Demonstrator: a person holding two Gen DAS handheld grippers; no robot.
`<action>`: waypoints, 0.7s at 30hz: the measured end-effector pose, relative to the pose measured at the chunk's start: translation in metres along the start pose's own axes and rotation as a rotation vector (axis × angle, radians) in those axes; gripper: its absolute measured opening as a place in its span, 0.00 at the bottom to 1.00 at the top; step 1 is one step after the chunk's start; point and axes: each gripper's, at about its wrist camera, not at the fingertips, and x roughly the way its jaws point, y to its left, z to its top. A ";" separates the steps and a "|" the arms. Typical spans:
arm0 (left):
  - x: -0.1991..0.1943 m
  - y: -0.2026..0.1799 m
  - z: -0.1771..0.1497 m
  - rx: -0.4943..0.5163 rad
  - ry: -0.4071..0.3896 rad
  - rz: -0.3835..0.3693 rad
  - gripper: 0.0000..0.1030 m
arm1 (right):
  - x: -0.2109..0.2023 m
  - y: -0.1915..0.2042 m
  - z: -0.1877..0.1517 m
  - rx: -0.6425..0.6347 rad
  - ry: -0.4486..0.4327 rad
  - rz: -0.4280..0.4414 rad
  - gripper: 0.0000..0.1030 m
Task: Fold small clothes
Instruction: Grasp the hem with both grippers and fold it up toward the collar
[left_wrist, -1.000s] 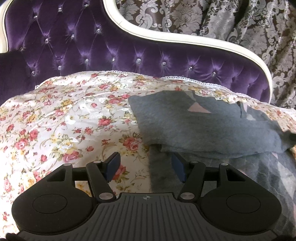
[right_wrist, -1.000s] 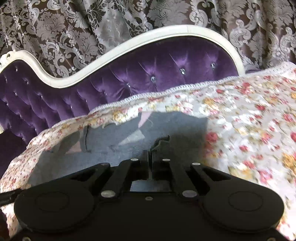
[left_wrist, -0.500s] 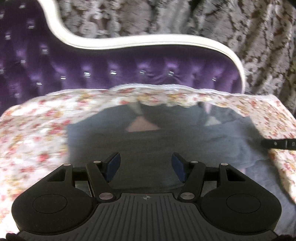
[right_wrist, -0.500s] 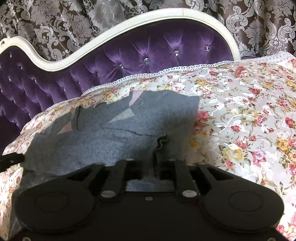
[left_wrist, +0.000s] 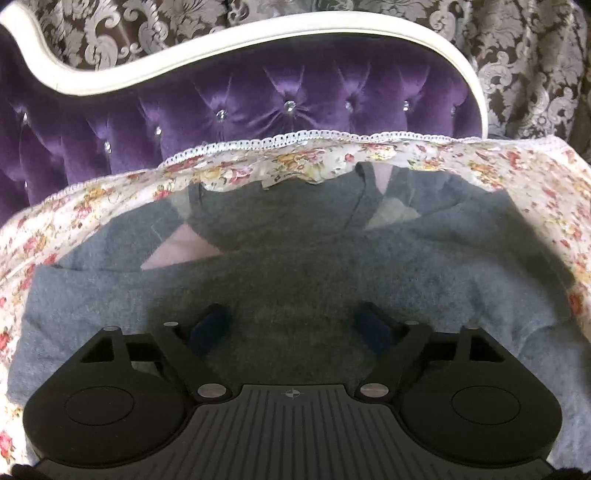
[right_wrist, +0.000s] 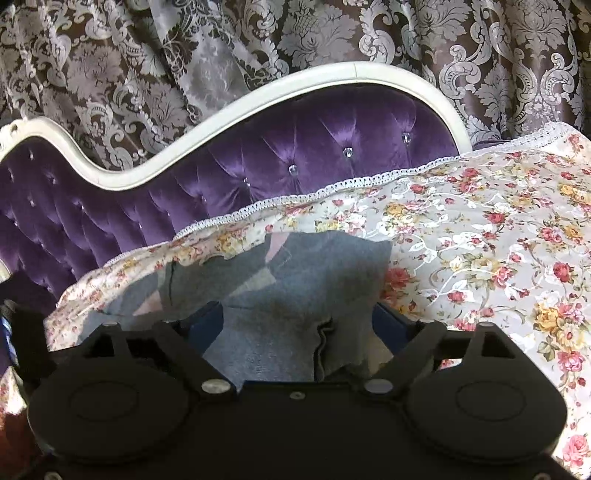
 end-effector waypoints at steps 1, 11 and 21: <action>0.000 0.003 0.002 -0.013 0.010 -0.012 0.79 | -0.001 0.000 0.000 0.002 -0.003 0.004 0.89; -0.076 0.043 -0.037 -0.140 -0.039 -0.102 0.77 | -0.007 0.007 -0.013 -0.042 -0.011 0.007 0.96; -0.172 0.077 -0.111 -0.130 -0.068 -0.013 0.78 | -0.047 0.034 -0.043 -0.041 -0.031 0.081 0.99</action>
